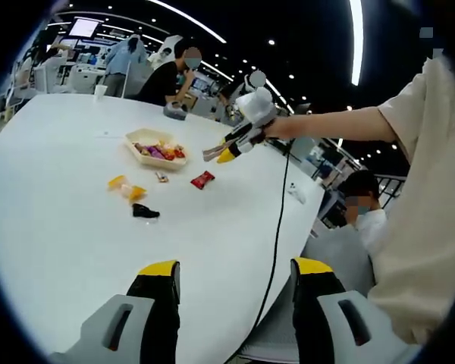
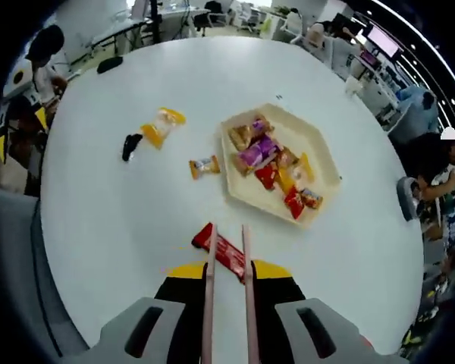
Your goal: Place the target food into the container with the food tongs after gripping and lifting it, then release it inside without dropping or visibly crushing the food.
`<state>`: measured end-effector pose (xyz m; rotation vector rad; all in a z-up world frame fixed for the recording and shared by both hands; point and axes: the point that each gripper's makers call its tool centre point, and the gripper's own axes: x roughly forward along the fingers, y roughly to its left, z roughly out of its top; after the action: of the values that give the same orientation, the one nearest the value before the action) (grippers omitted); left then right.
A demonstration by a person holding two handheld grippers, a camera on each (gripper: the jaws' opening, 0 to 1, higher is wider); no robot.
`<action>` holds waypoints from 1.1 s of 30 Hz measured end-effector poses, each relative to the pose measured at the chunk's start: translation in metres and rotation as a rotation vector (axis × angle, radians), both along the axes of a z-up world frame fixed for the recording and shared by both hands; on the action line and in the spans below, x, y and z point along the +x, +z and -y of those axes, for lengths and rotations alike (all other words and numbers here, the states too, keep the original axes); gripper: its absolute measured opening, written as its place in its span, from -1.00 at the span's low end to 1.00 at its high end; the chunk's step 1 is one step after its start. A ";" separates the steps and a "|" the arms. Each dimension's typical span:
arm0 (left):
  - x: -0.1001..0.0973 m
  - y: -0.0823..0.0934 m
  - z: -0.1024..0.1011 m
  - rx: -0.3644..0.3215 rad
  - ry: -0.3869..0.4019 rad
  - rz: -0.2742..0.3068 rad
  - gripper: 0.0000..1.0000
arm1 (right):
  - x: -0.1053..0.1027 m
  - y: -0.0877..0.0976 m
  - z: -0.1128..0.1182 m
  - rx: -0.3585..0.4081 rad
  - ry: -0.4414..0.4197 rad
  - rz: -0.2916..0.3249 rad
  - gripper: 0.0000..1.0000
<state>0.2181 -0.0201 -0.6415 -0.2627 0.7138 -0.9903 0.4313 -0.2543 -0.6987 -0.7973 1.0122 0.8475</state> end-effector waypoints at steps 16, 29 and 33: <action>-0.001 -0.014 0.004 0.016 0.002 -0.048 0.16 | -0.005 -0.028 0.024 -0.234 0.314 -0.040 -0.58; 0.004 -0.014 0.008 0.008 0.020 -0.056 0.09 | 0.003 -0.035 0.014 -0.286 0.518 -0.069 -0.57; 0.003 -0.017 0.008 0.013 0.018 -0.059 0.10 | 0.001 -0.036 0.015 -0.277 0.517 -0.116 -0.56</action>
<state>0.2215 -0.0281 -0.6582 -0.2872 0.7705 -0.9635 0.4327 -0.2690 -0.7342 -1.2917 1.0548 1.2188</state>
